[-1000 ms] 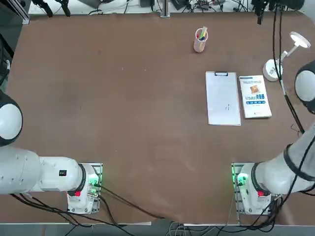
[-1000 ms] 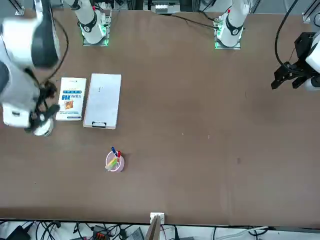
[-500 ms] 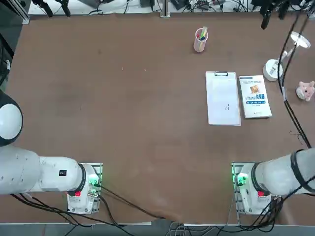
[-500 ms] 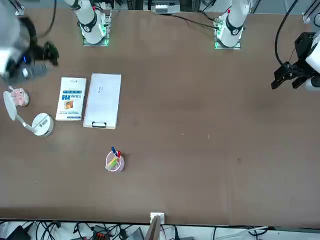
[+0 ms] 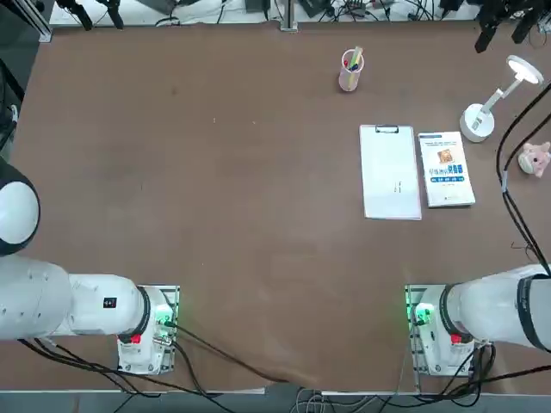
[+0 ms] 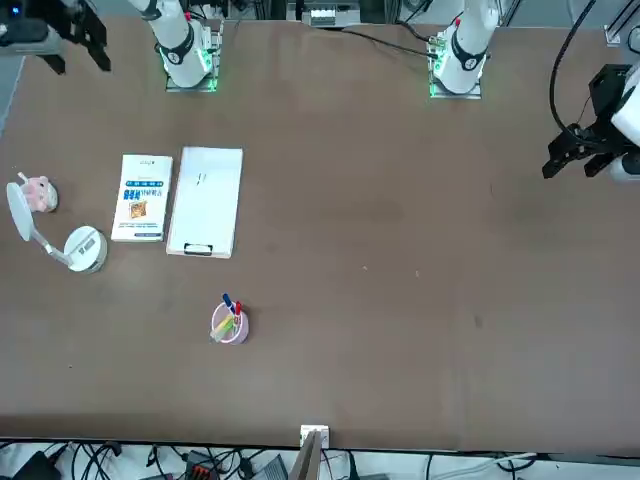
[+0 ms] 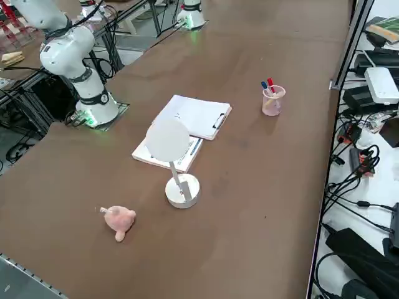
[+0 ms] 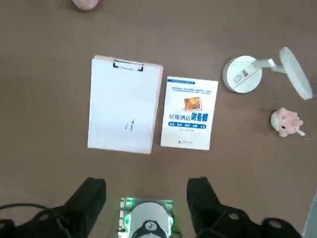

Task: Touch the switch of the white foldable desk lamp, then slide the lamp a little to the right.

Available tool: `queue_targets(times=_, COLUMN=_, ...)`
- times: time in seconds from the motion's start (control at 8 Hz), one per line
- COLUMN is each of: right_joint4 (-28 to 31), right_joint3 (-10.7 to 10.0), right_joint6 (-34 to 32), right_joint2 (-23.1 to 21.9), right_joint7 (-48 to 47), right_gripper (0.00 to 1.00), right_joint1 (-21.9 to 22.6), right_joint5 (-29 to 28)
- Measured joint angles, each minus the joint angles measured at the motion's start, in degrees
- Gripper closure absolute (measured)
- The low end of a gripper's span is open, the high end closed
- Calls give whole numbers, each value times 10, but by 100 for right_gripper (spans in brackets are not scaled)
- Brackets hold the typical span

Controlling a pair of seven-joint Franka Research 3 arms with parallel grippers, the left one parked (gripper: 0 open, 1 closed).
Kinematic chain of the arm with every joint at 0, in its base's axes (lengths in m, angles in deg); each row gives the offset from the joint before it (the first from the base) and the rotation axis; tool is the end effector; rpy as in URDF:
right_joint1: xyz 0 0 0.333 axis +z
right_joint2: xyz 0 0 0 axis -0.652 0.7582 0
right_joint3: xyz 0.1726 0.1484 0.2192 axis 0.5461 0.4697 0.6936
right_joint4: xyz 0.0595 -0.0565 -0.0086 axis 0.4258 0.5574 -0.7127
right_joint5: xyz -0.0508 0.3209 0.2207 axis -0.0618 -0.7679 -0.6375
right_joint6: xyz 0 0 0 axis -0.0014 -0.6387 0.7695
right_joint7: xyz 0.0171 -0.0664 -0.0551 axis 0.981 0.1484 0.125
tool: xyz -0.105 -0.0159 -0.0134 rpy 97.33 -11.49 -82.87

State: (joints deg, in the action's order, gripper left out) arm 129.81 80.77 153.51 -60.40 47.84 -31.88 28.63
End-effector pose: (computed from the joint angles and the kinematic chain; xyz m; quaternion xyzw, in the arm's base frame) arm 0.4483 0.0537 0.6802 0.9982 0.0391 -0.0325 0.0310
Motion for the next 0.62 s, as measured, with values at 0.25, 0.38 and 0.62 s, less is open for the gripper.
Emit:
queue_targets(times=0.25, right_joint4=-39, right_joint3=0, right_joint6=16, right_joint2=52, right_joint7=-6, right_gripper=0, right_joint1=-43, right_joint5=-35)
queue_targets(times=0.38, right_joint4=-60, right_joint3=1, right_joint6=23, right_joint2=74, right_joint7=-19, right_gripper=0, right_joint1=-54, right_joint5=-37)
queue_targets(times=0.62, right_joint4=-78, right_joint3=20, right_joint6=35, right_joint2=90, right_joint7=-59, right_gripper=0, right_joint1=-57, right_joint5=-37)
